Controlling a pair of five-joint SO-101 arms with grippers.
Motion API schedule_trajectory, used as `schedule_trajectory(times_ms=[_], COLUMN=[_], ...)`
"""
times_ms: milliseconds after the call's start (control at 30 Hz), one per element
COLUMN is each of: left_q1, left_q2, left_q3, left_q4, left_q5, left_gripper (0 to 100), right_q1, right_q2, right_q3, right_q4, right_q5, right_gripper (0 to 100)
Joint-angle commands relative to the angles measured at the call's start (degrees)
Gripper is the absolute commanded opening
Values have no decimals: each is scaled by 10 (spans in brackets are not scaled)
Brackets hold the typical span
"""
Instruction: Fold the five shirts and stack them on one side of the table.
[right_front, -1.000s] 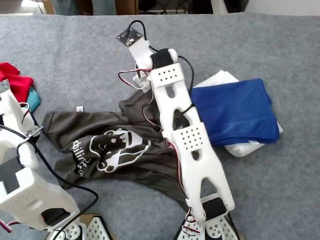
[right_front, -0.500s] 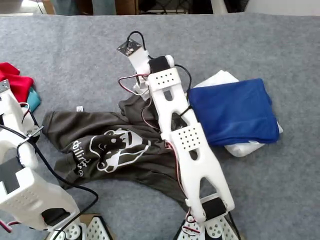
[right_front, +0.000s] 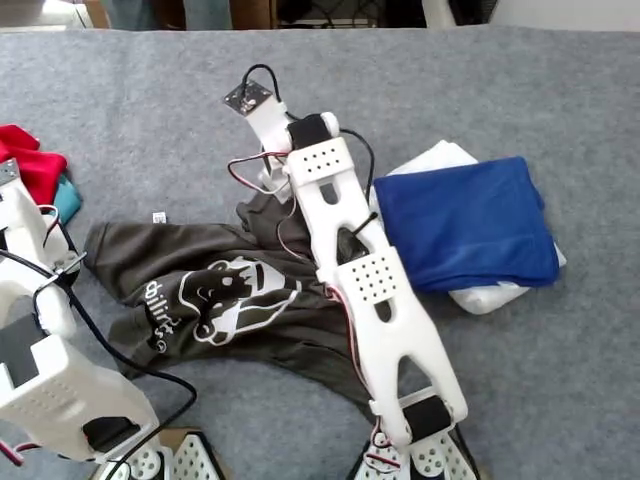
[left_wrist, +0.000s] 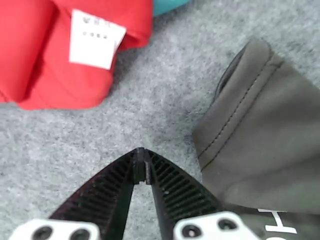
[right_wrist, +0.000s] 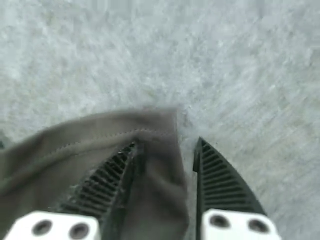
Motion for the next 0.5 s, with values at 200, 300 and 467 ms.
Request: schedule_trajectory(times_ms=[200,300,467], left_q1=[5,5,6], left_q2=[-4,-4,-4], left_q3=[-11,-11,3], left_q4=[-5,-5,-18], left_q5=[5,5,5], left_gripper=[30,30,30], right_q1=[-4,-5,-5], right_q2=[-31,-28,-21], right_q3=[-77,-73,-29], right_q4=[25,16,-42], right_q5=[-4,-8,-8], right_gripper=[242,241,241])
